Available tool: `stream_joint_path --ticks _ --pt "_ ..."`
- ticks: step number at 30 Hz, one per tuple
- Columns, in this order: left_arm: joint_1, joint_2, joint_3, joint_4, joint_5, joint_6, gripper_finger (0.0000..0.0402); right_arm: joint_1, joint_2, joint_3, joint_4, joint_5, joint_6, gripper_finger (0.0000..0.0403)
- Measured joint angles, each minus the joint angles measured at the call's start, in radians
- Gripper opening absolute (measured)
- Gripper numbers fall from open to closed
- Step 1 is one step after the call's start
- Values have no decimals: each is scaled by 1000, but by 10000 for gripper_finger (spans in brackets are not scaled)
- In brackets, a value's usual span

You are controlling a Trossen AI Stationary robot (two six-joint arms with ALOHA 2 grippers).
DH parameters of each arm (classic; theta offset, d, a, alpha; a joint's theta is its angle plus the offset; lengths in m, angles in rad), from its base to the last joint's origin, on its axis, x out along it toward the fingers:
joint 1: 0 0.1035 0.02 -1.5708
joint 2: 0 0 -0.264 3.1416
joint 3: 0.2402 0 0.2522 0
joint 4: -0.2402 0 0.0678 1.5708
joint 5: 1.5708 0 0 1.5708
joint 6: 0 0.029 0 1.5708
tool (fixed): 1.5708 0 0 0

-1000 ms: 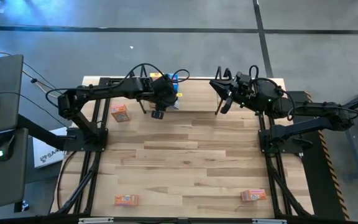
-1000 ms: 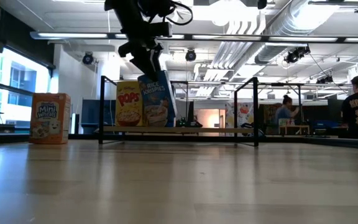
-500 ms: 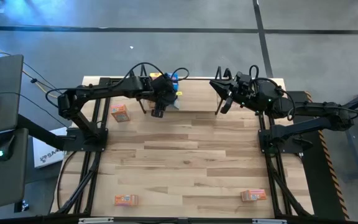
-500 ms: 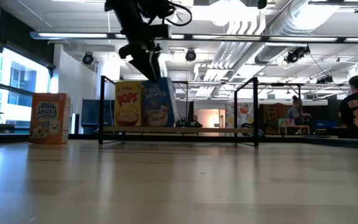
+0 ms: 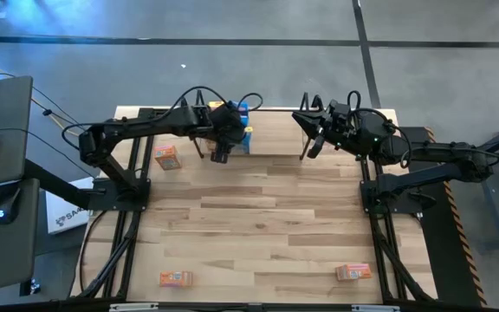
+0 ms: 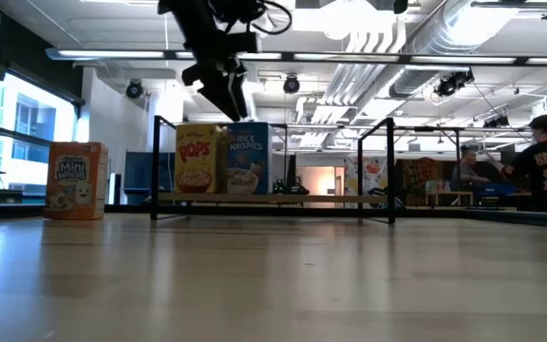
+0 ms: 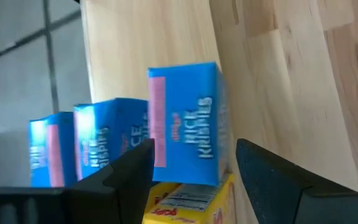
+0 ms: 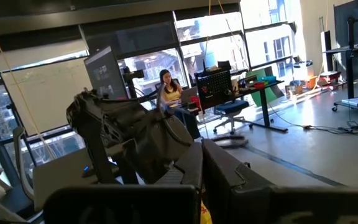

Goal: Stack cereal on shelf
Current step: Put the blue cereal box on the shelf aligned with the other blue cereal boxes

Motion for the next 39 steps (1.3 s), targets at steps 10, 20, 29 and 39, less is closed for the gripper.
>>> stream_joint_path --ticks 10,20,29,39 --pt "2 -190 0 96 160 -232 172 -9 83 0 2 22 19 0" --pt "48 -521 -245 453 270 -500 14 -85 339 124 -257 -111 140 0" --pt "43 -822 -711 1054 272 -822 1 -125 571 287 -581 -135 100 0" --pt "43 -903 -868 1317 263 -999 1 -124 773 287 -568 -86 102 0"
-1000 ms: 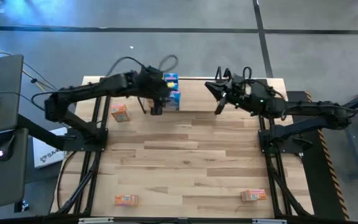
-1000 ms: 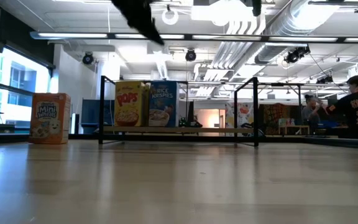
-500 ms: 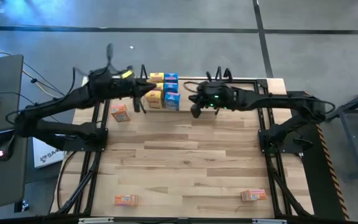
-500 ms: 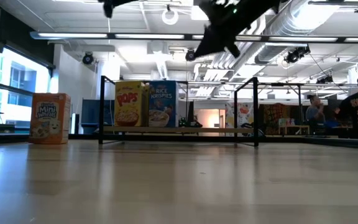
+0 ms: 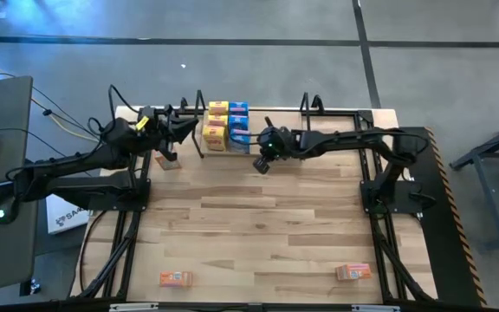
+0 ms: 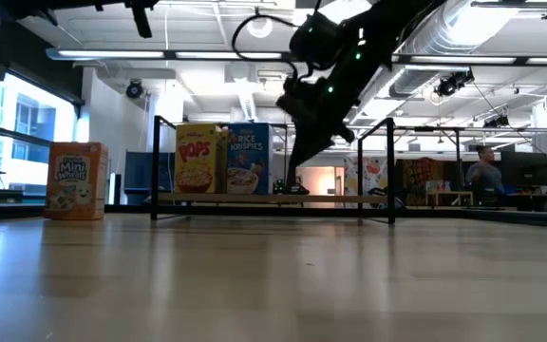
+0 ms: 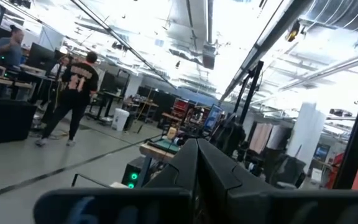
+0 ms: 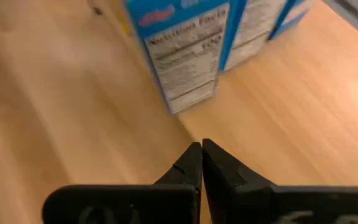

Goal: Stack cereal on shelf
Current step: Put the blue cereal box on the shelf aligned with the other blue cereal boxes

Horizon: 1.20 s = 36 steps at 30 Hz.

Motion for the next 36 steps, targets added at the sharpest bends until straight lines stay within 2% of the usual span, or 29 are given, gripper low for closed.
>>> stream_joint_path --ticks 9,14,27,30,36 --pt "0 0 0 5 -1 -21 1 0 52 0 190 67 26 0" --pt "0 0 0 5 -1 -23 1 -6 52 0 262 69 26 0" --pt "0 0 0 5 -1 -14 1 -35 52 0 310 64 51 0" --pt "0 0 0 5 -1 -14 0 -34 49 0 247 60 44 0" --pt "0 0 0 5 -1 -5 0 -29 47 0 154 -21 -6 0"
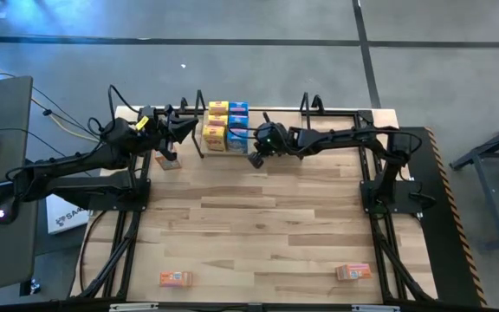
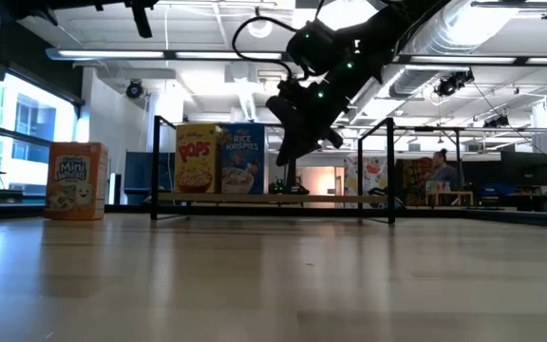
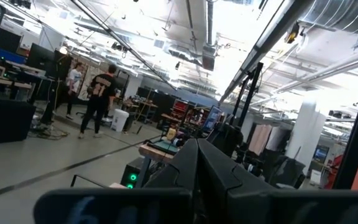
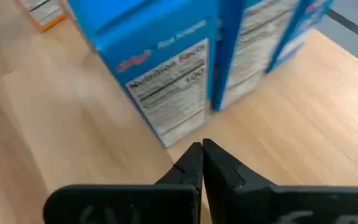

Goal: Stack cereal on shelf
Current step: Put the blue cereal box on the shelf aligned with the other blue cereal boxes, then put the bottom right orange cereal box on the shelf

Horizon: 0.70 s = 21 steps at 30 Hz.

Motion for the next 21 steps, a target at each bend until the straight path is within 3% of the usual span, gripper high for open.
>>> stream_joint_path --ticks 12,17,21 --pt "1 0 0 0 0 1 1 0 -2 0 115 -12 -28 0" --pt "1 -4 0 -4 2 0 1 -6 -25 0 35 -24 -84 0" --pt "1 -27 1 -31 57 1 0 -1 -125 0 -111 -41 -108 0"
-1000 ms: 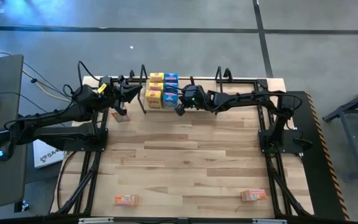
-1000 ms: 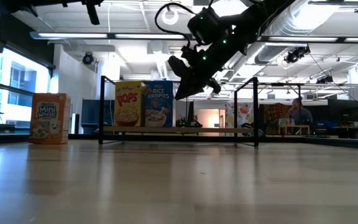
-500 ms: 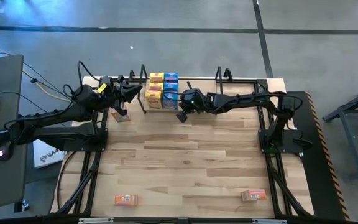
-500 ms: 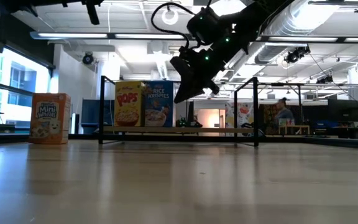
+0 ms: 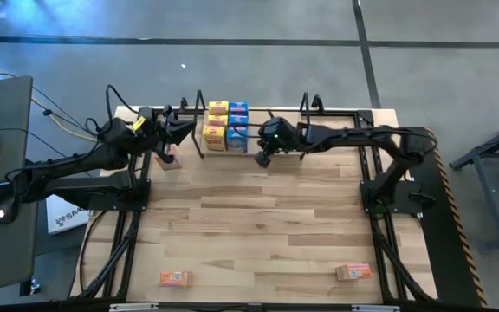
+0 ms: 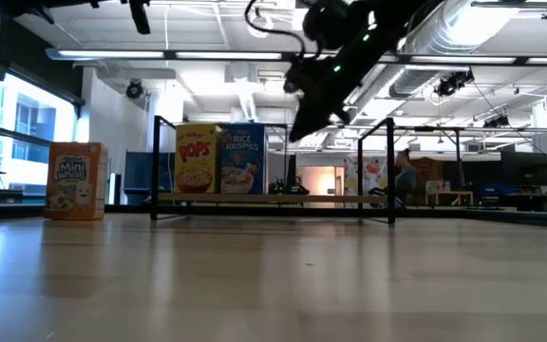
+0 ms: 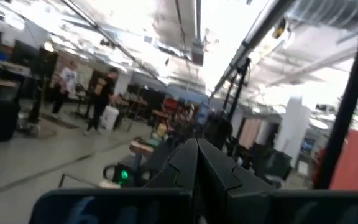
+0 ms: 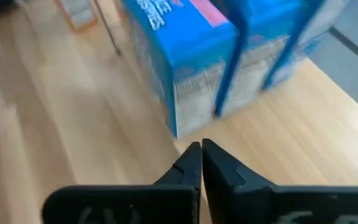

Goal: Stack cereal on shelf
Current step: Put the bottom right orange cereal box on the shelf

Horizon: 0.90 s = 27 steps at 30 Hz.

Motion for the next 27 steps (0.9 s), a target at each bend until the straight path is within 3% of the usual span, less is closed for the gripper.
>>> stream_joint_path --ticks 4,8,11,14,19,22,27 --pt "0 -9 0 -72 25 0 0 34 -130 -53 -142 -2 -9 0" --pt "-1 -8 0 -83 46 8 0 97 -306 -234 -100 26 118 0" --pt "-19 -6 -14 -58 49 8 0 176 -443 -404 87 71 264 0" --pt "-51 -7 -100 97 35 -33 0 247 -541 -560 367 97 355 0" --pt "-119 -8 -247 311 -3 -138 0 295 -598 -700 764 111 387 0" --pt "-165 -15 -265 294 4 -135 0 295 -598 -705 865 110 369 0" --pt "-188 -15 -265 291 -8 -88 0 278 -596 -669 865 141 297 0"
